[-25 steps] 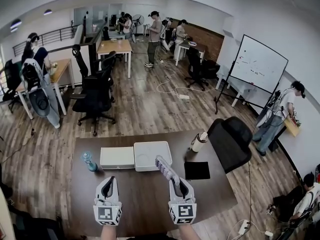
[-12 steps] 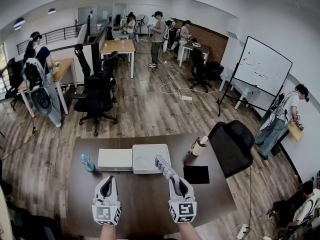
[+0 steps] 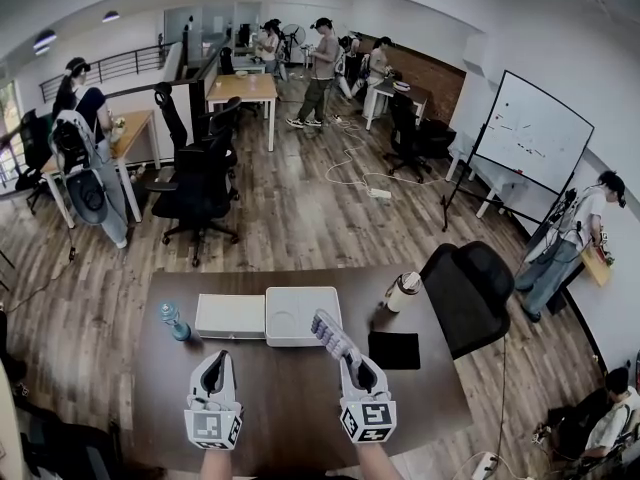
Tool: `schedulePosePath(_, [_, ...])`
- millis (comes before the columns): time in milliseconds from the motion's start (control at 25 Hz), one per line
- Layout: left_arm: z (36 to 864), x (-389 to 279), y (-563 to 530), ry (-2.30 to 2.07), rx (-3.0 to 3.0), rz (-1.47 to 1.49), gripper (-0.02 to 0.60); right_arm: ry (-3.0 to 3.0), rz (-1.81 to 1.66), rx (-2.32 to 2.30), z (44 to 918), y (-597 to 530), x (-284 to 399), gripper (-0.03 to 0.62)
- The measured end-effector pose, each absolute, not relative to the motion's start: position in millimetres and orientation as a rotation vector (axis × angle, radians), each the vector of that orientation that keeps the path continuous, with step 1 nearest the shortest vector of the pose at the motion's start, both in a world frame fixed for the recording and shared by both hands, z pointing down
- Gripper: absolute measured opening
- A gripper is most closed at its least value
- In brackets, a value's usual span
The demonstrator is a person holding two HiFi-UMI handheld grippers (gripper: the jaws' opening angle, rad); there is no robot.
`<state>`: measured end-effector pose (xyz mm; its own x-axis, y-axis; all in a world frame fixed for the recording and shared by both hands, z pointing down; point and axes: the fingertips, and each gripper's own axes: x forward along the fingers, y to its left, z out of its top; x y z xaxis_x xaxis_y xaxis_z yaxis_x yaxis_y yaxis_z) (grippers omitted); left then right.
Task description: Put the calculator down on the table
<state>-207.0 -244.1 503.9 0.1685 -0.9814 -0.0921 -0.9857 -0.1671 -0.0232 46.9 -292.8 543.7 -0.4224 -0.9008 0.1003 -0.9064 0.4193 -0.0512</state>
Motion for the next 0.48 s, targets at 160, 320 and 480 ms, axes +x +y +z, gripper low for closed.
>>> schedulePosePath(160, [504.5,-205.2,-245.9,1.980,-2.345,0.085,-0.003,-2.657,0.276,1.660,543.5,-296.5,49.6,0.110])
schedulePosePath(320, [503.5,-202.3,-250.0,1.977,-2.346,0.071,-0.003,-2.763,0.692,1.675,552.4,-303.5,54.2,0.110])
schedulePosePath(480, [504.1,-201.0,-252.4,1.971,-2.344,0.075,-0.003,-2.811,1.213,1.666,572.6,-308.1,59.1,0.110])
